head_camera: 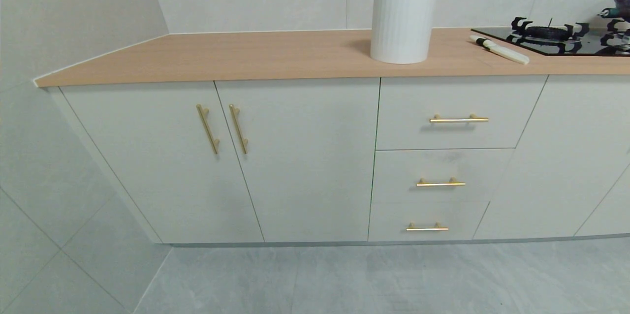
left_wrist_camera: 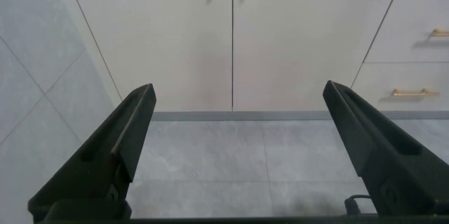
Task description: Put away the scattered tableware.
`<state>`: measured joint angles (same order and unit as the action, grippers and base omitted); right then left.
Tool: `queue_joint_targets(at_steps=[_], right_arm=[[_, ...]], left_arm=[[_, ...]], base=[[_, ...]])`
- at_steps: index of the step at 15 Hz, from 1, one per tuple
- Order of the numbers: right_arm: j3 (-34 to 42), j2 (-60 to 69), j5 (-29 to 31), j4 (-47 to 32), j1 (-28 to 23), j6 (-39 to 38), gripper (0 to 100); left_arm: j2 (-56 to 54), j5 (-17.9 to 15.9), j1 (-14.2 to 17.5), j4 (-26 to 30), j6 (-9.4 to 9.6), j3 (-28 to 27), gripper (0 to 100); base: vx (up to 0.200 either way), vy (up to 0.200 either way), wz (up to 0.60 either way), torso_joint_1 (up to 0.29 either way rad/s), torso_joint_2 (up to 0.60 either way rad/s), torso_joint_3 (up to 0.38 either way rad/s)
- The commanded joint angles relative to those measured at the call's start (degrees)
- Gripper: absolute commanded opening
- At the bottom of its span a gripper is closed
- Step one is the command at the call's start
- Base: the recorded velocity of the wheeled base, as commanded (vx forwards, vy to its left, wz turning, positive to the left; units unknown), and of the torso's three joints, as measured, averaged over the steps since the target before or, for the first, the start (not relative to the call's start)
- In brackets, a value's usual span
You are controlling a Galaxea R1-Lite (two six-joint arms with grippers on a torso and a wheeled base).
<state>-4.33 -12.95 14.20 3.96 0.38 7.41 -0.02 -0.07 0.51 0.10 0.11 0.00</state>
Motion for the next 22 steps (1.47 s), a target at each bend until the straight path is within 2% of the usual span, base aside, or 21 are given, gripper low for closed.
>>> queue_joint_targets(at_steps=[1, 3, 5, 6, 8, 10, 16, 17, 22], right_arm=[[2.9, 12.9, -4.3, -2.3, -0.2, 7.3, 100], [3.4, 12.9, -5.7, -1.2, -0.3, 5.7, 100], [4.1, 12.9, -18.5, -1.3, -0.3, -2.4, 100], [4.2, 12.6, -20.4, -3.4, -0.2, -2.5, 100], [4.1, 12.9, -19.0, -4.0, -0.3, -2.9, 100], [4.2, 12.9, -15.3, -4.0, -0.2, -8.6, 100], [4.2, 12.9, -15.1, -4.0, -0.3, -8.5, 100], [4.2, 12.9, -15.1, -4.0, -0.3, -8.5, 100], [4.2, 12.9, -15.1, -4.0, -0.3, -8.5, 100]], left_arm=[[0.0, 0.0, 0.0, 0.0, -0.02, 0.0, 100], [0.0, 0.1, 0.0, 0.0, 0.07, 0.0, 100], [0.0, 0.0, 0.0, 0.0, 0.07, 0.0, 100], [0.0, 0.0, 0.0, 0.0, -0.02, 0.0, 100], [0.0, 0.0, 0.0, 0.0, -0.02, 0.0, 100], [0.0, 0.1, 0.0, 0.0, -0.02, 0.0, 100], [0.0, 0.0, 0.0, 0.0, 0.07, 0.0, 100], [0.0, 0.0, 0.0, 0.0, 0.59, 0.0, 100], [0.0, 0.0, 0.0, 0.0, 0.24, 0.0, 100]], base=[[0.0, 0.0, 0.0, 0.0, 0.0, 0.0], [0.0, 0.0, 0.0, 0.0, 0.0, 0.0], [0.0, 0.0, 0.0, 0.0, 0.0, 0.0], [0.0, 0.0, 0.0, 0.0, 0.0, 0.0], [0.0, 0.0, 0.0, 0.0, 0.0, 0.0], [0.0, 0.0, 0.0, 0.0, 0.0, 0.0], [0.0, 0.0, 0.0, 0.0, 0.0, 0.0], [0.0, 0.0, 0.0, 0.0, 0.0, 0.0], [0.0, 0.0, 0.0, 0.0, 0.0, 0.0]])
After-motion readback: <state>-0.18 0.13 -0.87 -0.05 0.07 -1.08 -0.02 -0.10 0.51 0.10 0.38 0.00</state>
